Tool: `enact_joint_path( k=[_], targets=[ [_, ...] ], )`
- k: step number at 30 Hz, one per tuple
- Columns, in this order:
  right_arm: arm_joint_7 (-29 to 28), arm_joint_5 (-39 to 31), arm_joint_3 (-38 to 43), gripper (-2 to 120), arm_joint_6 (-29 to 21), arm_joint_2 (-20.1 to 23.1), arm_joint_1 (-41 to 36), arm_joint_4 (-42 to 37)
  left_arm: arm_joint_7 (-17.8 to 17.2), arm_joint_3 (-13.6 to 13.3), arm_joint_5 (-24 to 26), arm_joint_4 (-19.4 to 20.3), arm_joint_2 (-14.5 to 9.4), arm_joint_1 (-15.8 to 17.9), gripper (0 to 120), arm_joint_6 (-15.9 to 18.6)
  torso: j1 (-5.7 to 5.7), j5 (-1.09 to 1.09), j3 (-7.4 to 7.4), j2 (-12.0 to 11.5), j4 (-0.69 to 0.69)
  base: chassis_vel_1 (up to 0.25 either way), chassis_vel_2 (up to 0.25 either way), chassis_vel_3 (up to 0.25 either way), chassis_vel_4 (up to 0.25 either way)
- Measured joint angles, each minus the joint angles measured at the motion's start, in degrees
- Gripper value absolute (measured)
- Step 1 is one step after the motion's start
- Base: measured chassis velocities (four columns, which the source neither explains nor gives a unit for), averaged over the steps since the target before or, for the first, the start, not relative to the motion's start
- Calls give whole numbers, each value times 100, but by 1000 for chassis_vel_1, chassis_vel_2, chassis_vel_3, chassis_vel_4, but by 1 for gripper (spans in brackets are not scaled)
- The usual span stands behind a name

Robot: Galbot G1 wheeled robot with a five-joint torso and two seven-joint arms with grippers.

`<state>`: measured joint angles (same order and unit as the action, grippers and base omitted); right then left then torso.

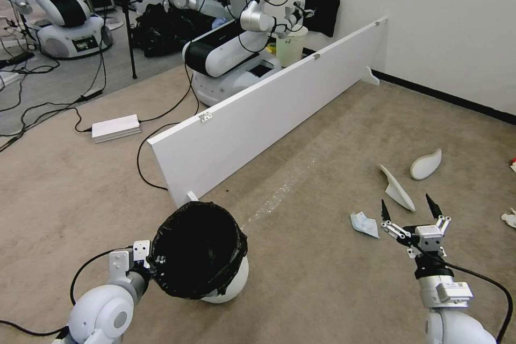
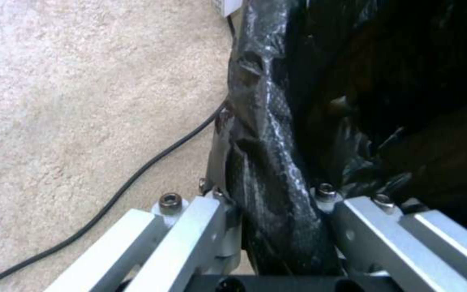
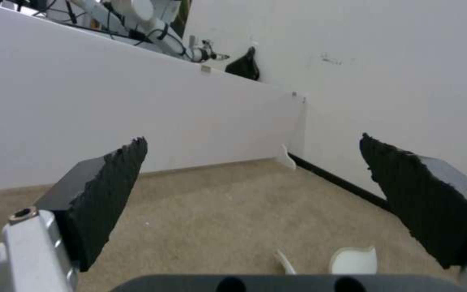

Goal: Pick up the trash bin, then pick up the garbage from the floor and place it into the trash bin.

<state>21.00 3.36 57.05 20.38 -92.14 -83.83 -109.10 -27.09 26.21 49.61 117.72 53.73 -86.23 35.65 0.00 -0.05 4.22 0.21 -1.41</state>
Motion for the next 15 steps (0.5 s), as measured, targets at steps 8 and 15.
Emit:
enact_joint_path(
  k=[8,15],
  targets=[
    [-5,0,-11,100,0,0,-2,-12,98,105,-121,143,-7,-37,4,-47,0,4,-1,1,1,0,0,0,0],
    [-7,0,-13,100,1,0,-12,-47,282,140,-364,151,-8,-38,4,-143,0,4,-1,1,2,0,0,0,0]
  ],
)
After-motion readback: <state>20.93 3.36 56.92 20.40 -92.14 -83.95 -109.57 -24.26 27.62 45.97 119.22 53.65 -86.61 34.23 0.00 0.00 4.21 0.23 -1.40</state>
